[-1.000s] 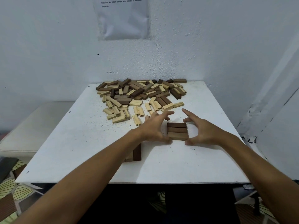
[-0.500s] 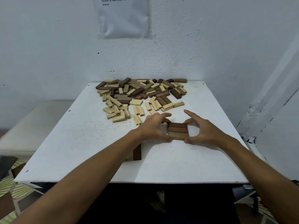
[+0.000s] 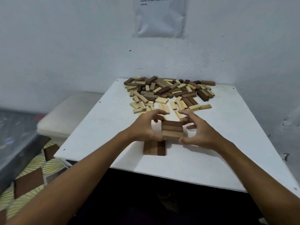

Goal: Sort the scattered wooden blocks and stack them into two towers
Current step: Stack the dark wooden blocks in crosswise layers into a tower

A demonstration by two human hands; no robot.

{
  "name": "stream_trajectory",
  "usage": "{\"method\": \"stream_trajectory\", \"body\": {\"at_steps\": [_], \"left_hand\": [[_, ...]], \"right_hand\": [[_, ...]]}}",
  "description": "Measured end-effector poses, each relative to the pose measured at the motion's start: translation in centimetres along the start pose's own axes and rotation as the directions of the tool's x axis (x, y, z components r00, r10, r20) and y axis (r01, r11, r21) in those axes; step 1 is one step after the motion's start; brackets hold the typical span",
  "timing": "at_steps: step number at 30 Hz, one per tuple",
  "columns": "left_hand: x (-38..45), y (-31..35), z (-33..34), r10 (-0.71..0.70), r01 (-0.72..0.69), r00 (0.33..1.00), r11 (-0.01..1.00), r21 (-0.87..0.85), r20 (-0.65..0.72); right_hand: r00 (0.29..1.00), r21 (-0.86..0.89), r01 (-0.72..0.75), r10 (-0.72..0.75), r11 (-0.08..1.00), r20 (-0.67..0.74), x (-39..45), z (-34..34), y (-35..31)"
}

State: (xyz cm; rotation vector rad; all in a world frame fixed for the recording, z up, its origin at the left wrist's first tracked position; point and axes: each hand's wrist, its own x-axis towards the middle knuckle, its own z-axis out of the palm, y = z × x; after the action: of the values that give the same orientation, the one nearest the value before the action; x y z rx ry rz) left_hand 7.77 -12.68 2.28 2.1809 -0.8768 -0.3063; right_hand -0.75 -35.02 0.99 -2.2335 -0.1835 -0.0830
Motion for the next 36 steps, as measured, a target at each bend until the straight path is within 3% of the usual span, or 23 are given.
{"method": "stream_trajectory", "body": {"at_steps": [12, 29, 32, 36], "left_hand": [[-6.3, -3.5, -0.8, -0.086, 0.074, 0.992, 0.989, -0.126, -0.094], [-6.8, -4.0, -0.4, -0.072, 0.065, 0.995, 0.993, -0.097, -0.072], [-7.1, -3.6, 0.0, -0.074, 0.047, 0.988, 0.980, -0.195, -0.133], [-6.8, -2.4, 1.1, -0.191, 0.056, 0.949, 0.884, -0.464, -0.251]], "right_hand": [[0.995, -0.004, 0.013, -0.013, 1.000, 0.095, 0.5, 5.0, -2.4], [0.984, 0.024, -0.070, 0.065, 0.997, 0.163, -0.5, 5.5, -2.3], [0.990, 0.160, -0.100, 0.081, 0.982, 0.117, -0.7, 5.7, -2.4], [0.955, 0.499, -0.184, 0.274, 0.847, -0.112, -0.6, 7.3, -4.0]]}}
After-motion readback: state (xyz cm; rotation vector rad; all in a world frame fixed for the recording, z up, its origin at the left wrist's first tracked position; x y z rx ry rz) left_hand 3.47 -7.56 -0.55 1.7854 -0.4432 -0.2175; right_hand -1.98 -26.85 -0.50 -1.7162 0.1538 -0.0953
